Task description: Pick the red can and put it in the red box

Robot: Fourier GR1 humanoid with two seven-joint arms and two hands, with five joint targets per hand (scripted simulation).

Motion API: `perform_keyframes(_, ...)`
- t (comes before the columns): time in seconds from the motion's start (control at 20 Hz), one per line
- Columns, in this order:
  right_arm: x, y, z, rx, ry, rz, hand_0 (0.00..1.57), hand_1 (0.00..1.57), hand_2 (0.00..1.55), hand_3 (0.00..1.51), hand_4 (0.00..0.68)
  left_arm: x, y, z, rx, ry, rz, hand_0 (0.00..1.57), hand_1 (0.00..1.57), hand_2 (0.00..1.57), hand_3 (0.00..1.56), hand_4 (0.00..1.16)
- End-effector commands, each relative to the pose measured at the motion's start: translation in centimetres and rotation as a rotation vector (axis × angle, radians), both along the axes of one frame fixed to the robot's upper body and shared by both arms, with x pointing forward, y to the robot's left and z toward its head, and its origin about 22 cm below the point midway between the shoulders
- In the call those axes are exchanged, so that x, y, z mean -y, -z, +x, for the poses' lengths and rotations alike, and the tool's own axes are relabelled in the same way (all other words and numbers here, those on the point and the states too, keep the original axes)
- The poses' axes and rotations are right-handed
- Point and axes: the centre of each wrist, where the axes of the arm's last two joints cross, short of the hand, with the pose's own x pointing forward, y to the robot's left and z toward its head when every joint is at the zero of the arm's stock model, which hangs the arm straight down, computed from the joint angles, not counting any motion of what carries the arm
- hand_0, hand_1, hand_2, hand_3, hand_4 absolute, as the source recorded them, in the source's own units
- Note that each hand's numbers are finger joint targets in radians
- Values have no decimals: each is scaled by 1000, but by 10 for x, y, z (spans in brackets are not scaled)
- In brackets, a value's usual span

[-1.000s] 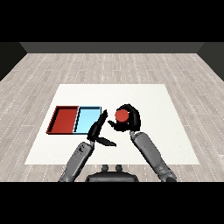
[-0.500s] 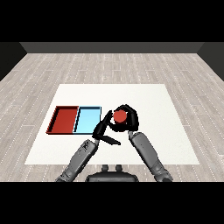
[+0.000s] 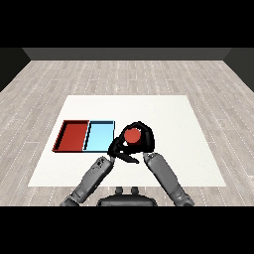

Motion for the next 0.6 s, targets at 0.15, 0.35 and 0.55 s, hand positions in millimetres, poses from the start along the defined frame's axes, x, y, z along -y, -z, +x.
perform_keyframes(0.15,-15,-10,-8,13,-27,-2,1571,1571,1478,1408,657,15,-6,11,17,39,-28,0,0,0,0,0)
perform_keyframes(0.35,-28,-9,-5,-7,-37,1,1571,1571,1483,1408,649,12,1,-11,42,36,-11,0,0,0,0,0)
perform_keyframes(0.55,-21,-17,10,13,-51,40,1571,1571,1482,1404,658,4,-2,0,39,5,-29,0,0,0,0,0)
